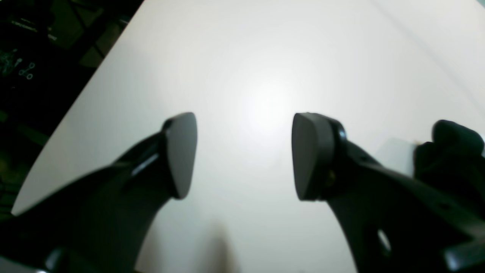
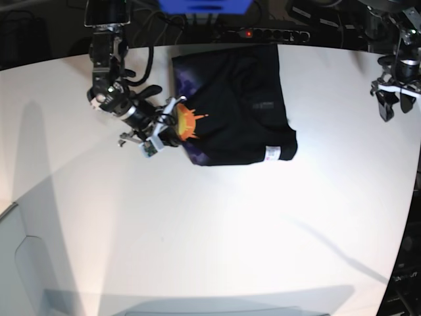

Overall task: Fold the T-shirt properly
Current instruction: 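Grasp the shirt's printed corner with the right gripper and tug it outward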

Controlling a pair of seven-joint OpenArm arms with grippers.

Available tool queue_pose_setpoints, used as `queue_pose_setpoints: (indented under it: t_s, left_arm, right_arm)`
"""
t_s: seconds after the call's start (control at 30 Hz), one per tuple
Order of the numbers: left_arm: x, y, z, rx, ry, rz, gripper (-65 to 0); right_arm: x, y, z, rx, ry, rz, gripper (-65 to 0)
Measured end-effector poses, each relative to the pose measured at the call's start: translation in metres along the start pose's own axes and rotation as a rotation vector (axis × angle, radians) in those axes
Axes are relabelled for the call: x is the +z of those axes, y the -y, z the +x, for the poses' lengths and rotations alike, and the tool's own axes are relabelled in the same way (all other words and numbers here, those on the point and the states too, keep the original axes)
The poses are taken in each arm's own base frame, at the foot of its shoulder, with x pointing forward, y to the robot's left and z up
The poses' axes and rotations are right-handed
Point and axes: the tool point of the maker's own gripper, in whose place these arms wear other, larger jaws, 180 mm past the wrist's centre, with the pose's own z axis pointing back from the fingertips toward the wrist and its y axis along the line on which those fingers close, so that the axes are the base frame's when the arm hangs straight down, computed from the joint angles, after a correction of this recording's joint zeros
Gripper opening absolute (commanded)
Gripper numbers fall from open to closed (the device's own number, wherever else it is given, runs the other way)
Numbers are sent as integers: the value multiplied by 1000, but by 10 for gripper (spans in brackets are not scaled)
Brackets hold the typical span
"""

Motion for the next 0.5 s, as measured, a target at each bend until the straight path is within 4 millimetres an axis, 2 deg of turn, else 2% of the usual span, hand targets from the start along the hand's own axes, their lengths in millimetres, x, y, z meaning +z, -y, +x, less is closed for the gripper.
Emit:
queue_pose_setpoints:
  t_s: [0.1,0.17,0.23,0.27,0.37,0.43,0.5]
  left_arm:
    - [0,0,0,0,1,-1,-265]
    - [0,0,0,1,0,0,-265]
    - [0,0,0,1,0,0,-265]
    - [0,0,0,1,2,0,-265]
    - [0,0,0,3,3,0,-265]
    - [0,0,0,3,3,0,-265]
    - [0,0,0,2,3,0,-265]
  right_arm:
    - [5,13,-14,-23,-38,-36,-623]
    - [11,22,-12,-27,-31,-64,-623]
    - [22,30,4,-5,13,-101,-623]
    - [29,29,20,2,63,-106,-623]
    - [38,8,62,11,193,-83,-623]
    - [32,-14,77,26,228,-32,-623]
    - [20,-36,80,34,230,35,-623]
